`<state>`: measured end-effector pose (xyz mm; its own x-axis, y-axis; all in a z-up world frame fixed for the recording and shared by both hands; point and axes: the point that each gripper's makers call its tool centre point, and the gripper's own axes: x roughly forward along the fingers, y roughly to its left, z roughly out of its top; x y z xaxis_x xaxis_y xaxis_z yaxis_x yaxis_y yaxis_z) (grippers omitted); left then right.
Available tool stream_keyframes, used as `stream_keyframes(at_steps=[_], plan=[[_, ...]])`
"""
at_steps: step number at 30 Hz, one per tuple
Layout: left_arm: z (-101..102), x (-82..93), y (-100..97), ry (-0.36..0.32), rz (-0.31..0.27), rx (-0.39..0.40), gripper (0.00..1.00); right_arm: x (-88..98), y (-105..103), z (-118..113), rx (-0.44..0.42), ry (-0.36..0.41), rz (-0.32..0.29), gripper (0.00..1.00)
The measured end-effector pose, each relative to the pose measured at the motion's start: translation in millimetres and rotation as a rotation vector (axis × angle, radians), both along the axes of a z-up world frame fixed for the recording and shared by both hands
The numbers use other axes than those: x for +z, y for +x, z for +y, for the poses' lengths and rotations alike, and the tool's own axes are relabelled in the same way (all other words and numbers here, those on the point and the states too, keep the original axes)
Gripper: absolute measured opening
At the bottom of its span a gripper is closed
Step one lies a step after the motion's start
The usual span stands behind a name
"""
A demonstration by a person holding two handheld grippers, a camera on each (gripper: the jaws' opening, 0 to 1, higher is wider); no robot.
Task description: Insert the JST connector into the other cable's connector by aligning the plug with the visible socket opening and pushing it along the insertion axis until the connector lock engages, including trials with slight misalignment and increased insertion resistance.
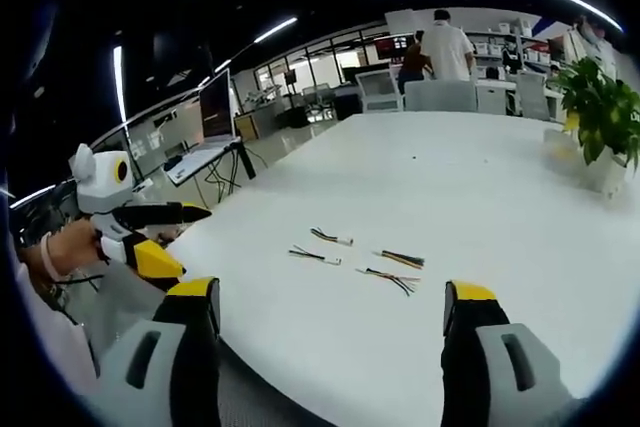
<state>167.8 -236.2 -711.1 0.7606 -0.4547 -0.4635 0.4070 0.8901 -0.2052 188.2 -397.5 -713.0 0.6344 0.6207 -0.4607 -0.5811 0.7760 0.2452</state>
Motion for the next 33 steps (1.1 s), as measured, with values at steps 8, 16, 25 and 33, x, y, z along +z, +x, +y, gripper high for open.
stream_keyframes(at_steps=[8,16,25,33], plan=[[-3,-3.4,-1.0,-0.007,0.007,-0.005,0.97,-1.4,0,2,0.000,-0.002,0.001,0.90],[-3,-5.9,-1.7,-0.002,0.013,-0.007,0.97,-4.1,-2,3,-0.002,0.003,0.008,0.90],[-1,-3.4,2.2,0.015,0.004,-0.012,0.97,-1.9,1,1,-0.006,0.006,0.005,0.90],[1,2.6,10.2,0.012,-0.009,-0.038,0.97,7.0,12,-4,-0.006,-0.003,-0.026,0.89]])
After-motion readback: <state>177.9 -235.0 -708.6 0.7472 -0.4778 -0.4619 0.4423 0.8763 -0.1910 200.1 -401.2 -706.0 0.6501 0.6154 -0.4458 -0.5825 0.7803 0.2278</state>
